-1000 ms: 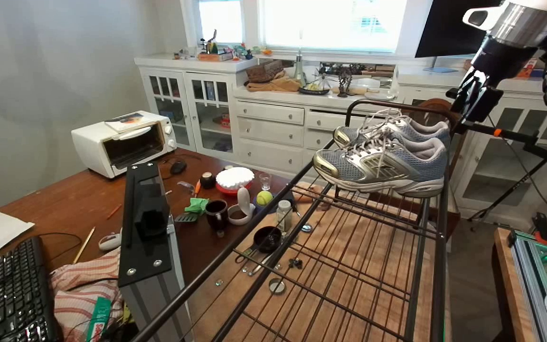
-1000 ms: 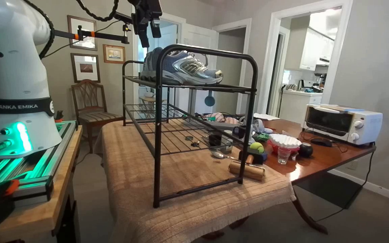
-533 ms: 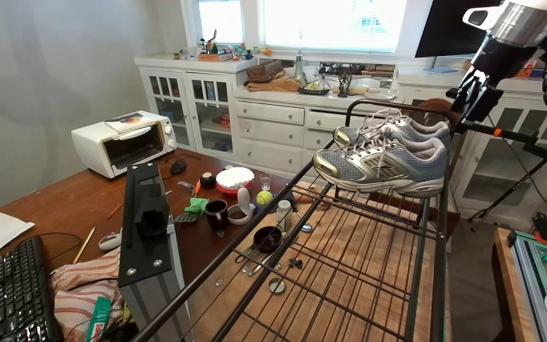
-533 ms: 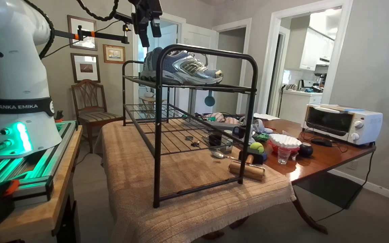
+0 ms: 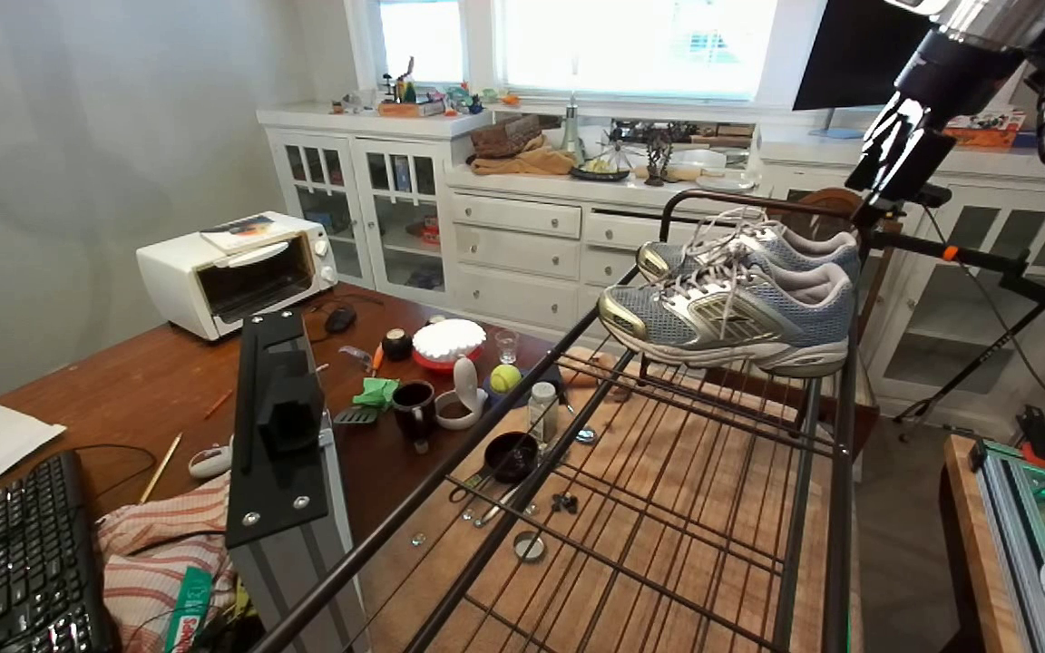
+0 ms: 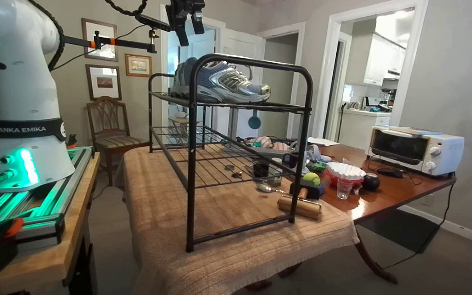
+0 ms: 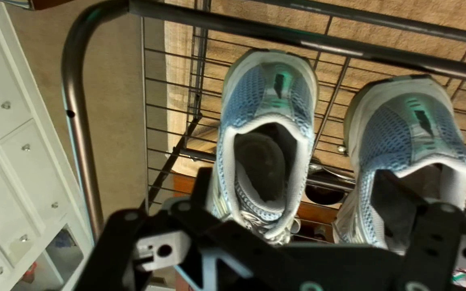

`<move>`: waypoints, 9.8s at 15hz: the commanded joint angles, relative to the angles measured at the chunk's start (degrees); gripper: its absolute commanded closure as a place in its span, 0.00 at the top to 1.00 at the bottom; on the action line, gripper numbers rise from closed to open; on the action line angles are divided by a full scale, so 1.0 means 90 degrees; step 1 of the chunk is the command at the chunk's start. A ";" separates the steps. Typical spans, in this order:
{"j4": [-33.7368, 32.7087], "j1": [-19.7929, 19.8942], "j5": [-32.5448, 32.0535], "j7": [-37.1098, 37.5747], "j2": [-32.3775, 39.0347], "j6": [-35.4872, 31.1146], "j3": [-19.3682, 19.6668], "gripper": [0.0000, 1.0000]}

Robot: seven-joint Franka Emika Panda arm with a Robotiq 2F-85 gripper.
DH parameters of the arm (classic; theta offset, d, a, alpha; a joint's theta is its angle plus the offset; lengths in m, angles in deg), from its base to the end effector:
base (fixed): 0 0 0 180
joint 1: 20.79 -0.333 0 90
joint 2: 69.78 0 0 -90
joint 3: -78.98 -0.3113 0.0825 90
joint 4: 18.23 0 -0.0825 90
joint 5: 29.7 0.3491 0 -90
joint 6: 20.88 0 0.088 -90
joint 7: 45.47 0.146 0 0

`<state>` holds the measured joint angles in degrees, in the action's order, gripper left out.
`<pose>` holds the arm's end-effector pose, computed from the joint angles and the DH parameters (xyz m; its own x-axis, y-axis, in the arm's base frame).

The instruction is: Turn the shoes to the left

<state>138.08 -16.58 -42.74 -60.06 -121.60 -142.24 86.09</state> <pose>0.2846 -0.0745 0.4671 0.9497 0.1968 0.2438 0.1523 -0.9699 0.1899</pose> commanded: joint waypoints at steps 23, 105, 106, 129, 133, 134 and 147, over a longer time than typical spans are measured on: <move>-0.0715 -0.1196 0.1331 0.0042 0.2628 -0.1633 -0.0380 1.00; -0.1491 0.0017 0.0608 0.0709 0.2816 -0.0101 0.0126 1.00; -0.1483 0.0003 0.0658 0.0639 0.2851 -0.0089 0.0131 1.00; -0.2254 -0.0240 0.0424 -0.1650 0.3138 -0.0329 0.0195 0.08; -0.2458 -0.0526 0.0542 -0.2746 0.3291 -0.0581 0.0302 0.08; -0.2512 -0.0585 0.0564 -0.2994 0.3353 -0.0631 0.0303 0.08; -0.2820 -0.1315 0.1739 -0.6389 0.3870 -0.0704 0.0124 0.08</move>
<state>113.86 -27.64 -29.09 -111.39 -88.38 -148.21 87.69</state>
